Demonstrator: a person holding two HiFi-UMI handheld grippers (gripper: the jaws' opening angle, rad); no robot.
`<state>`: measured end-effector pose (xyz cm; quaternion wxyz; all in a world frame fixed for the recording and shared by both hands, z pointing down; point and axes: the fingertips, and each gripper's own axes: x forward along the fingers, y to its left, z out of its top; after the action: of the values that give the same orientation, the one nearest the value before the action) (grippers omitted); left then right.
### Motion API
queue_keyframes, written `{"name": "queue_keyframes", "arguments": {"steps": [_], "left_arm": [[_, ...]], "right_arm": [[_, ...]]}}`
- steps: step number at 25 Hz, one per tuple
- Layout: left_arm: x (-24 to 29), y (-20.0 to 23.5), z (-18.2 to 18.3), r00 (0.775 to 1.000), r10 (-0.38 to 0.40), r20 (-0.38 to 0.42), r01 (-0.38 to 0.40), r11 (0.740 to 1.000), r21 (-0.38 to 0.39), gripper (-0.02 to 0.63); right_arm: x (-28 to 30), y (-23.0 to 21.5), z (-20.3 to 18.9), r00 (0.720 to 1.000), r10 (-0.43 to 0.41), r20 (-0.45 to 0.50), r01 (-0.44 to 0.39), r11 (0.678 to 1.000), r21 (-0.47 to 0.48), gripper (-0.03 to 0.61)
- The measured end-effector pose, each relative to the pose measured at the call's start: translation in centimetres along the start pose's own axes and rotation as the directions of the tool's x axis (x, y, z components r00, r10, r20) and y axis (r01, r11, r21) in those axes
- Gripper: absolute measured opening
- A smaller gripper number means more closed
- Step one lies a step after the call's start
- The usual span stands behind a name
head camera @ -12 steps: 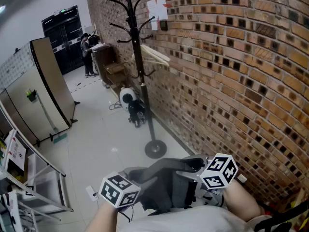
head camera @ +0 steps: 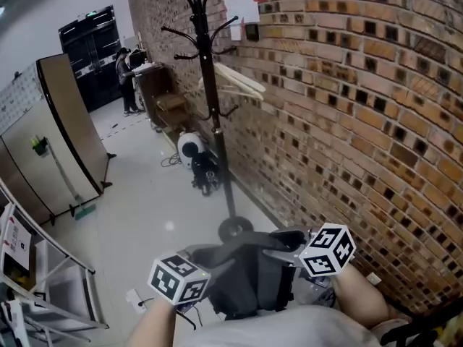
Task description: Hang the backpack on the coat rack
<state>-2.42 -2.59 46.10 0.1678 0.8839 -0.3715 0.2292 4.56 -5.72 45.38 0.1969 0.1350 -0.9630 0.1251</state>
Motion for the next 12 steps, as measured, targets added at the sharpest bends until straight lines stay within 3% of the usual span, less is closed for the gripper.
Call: {"name": "queue_keyframes", "arguments": {"steps": [12], "left_arm": [[6.2,19.3,4.9,0.996,-0.063,-0.064,0.063,0.998,-0.001,0.169]], "right_arm": [[12.4,-14.7,7.1,1.000,-0.018,0.001,0.018,0.996,0.085,0.181]]}}
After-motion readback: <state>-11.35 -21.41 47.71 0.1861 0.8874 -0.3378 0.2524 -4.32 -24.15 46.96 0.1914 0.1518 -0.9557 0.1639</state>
